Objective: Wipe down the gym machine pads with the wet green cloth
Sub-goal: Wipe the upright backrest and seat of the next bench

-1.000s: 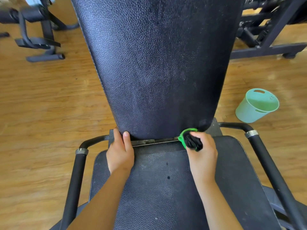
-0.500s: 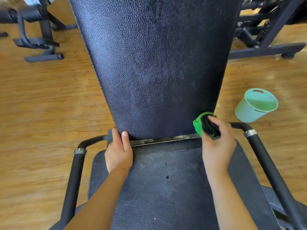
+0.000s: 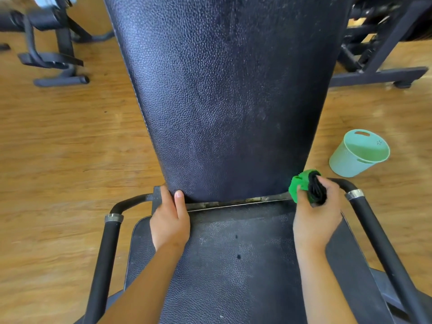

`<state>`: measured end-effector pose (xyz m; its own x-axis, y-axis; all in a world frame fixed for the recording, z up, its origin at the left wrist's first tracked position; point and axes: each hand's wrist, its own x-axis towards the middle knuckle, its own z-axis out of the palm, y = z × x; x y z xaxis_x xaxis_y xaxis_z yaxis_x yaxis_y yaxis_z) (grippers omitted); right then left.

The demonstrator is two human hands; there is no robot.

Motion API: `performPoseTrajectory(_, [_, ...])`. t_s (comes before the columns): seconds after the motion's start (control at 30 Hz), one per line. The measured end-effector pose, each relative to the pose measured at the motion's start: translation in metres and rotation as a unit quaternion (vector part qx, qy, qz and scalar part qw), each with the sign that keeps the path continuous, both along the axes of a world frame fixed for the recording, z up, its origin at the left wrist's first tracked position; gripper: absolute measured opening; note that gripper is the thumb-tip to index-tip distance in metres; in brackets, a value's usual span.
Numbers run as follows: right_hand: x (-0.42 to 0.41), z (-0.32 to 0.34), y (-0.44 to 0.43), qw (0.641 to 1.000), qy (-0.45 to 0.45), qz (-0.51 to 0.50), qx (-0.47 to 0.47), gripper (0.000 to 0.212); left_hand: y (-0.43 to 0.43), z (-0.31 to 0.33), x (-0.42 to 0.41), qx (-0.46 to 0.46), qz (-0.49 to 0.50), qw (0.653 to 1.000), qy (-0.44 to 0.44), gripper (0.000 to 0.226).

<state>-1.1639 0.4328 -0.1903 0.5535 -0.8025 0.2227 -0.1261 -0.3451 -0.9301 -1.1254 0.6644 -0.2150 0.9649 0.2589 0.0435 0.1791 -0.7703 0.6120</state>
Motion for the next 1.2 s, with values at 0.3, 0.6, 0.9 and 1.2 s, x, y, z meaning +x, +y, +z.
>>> performPoseTrajectory(0.3, [-0.008, -0.02, 0.08, 0.998, 0.051, 0.036, 0.021, 0.029, 0.002, 0.001, 0.001, -0.031, -0.019, 0.999, -0.017, 0.042])
performPoseTrajectory(0.6, [0.013, 0.002, 0.161, 0.985, 0.033, 0.158, -0.054, 0.018, 0.01, 0.002, -0.004, -0.17, -0.005, 0.983, -0.069, 0.049])
performPoseTrajectory(0.9, [0.036, 0.047, 0.149, 0.958, -0.013, 0.241, -0.157, 0.026, 0.017, -0.007, -0.001, -0.153, -0.036, 0.985, -0.067, 0.074])
performPoseTrajectory(1.2, [0.07, 0.148, 0.021, 0.976, -0.052, 0.083, -0.196, 0.03, 0.015, -0.006, -0.001, -0.111, -0.036, 0.992, -0.044, 0.072])
